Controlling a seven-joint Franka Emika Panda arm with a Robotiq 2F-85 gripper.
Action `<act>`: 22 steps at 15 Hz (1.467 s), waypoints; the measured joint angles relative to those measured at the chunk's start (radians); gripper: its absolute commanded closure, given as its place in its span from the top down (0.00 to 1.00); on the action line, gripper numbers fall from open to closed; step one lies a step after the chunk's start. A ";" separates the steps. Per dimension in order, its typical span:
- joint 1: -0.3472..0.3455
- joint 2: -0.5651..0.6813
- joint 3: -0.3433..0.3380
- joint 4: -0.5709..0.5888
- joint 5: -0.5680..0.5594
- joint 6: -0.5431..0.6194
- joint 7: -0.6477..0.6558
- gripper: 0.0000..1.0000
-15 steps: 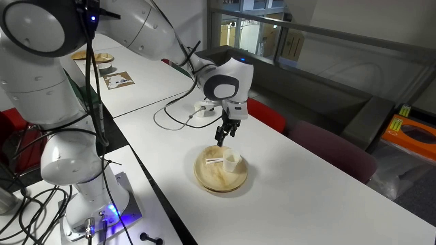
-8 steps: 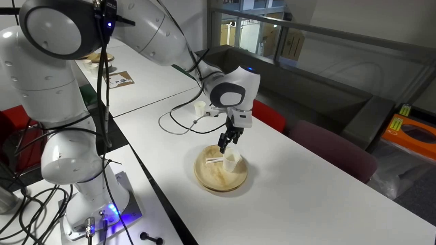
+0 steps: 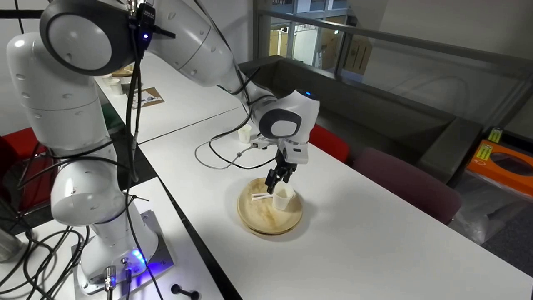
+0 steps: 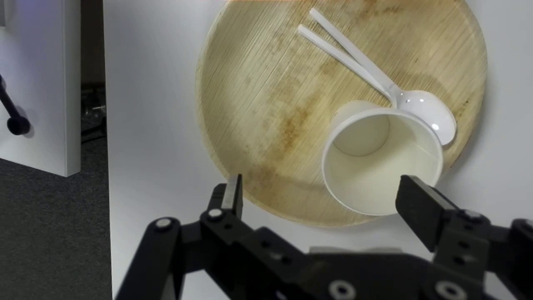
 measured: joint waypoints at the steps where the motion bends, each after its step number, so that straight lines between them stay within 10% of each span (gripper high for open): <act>1: 0.001 0.009 -0.001 0.003 0.000 0.000 0.000 1.00; 22: 0.039 0.156 -0.027 0.104 0.001 -0.004 0.000 0.89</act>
